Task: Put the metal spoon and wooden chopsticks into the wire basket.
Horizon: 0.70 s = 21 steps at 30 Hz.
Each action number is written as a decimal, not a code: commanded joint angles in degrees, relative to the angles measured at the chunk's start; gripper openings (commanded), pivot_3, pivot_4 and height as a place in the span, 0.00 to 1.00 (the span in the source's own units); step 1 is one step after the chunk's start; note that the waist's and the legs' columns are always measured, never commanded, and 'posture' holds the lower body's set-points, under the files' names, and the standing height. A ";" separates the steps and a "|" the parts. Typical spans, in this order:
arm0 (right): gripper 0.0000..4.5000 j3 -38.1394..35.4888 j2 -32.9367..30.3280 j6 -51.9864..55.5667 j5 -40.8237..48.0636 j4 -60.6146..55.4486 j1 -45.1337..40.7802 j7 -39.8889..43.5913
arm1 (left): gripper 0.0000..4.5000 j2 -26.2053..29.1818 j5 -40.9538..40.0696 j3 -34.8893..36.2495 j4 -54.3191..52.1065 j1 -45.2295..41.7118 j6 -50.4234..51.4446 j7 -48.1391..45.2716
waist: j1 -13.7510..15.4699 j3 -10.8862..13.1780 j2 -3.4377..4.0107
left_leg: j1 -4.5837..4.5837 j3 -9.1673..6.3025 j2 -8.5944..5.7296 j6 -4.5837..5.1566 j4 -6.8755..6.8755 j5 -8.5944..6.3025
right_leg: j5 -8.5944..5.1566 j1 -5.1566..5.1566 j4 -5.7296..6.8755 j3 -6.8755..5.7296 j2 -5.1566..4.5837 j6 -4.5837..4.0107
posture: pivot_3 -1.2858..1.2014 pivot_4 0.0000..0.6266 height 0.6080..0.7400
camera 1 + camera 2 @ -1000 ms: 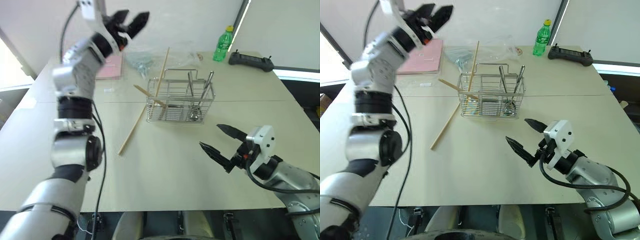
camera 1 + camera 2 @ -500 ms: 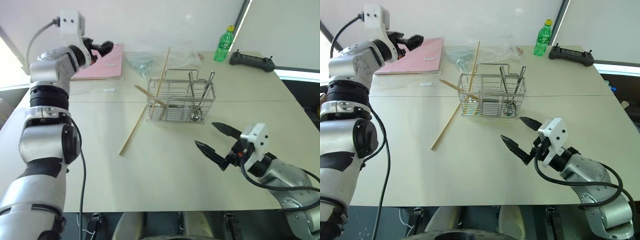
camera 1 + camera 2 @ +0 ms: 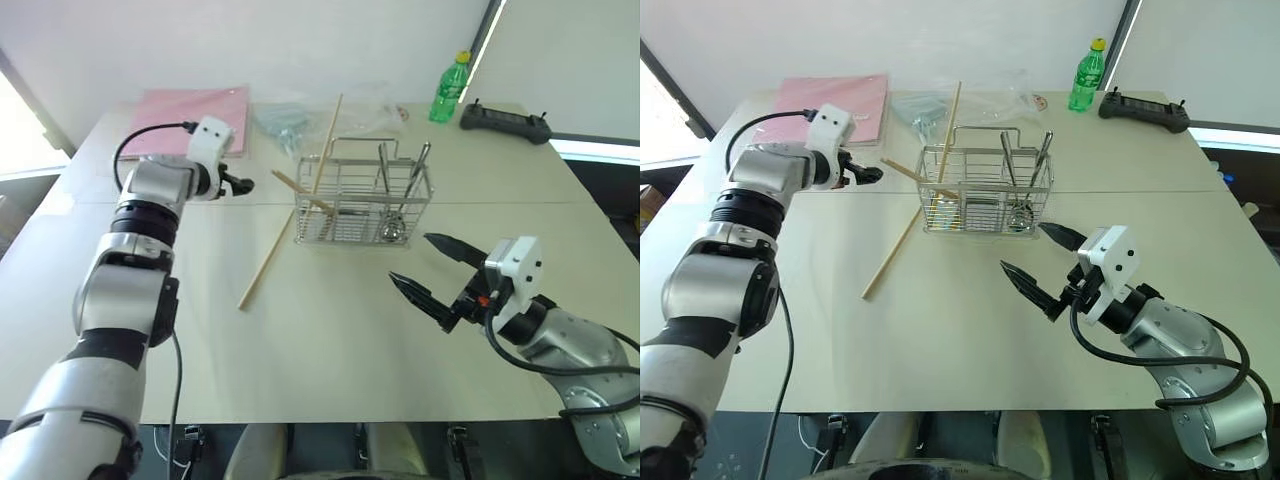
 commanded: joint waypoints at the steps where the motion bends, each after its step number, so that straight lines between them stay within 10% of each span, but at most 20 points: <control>1: 1.00 -1.41 -0.33 -1.68 -0.01 -1.25 0.57 0.69 | 0.93 -1.68 0.93 -0.09 0.65 -0.39 -0.95 0.91 | 0.01 0.00 0.01 | 0.01 0.00 0.00 0.00 0.00 0.00 | 0.00 0.00 0.00 0.00 0.00 0.01 | 0.52 0.24 0.76; 21: 1.00 -0.94 1.19 -2.69 -0.47 -1.88 3.73 0.19 | 0.93 -4.89 3.13 1.89 12.53 -7.80 -1.13 -0.96 | 0.04 0.00 -0.01 | 0.02 0.02 0.00 0.00 0.01 0.00 | -0.01 0.02 0.01 -0.01 0.00 0.02 | 0.52 0.24 0.76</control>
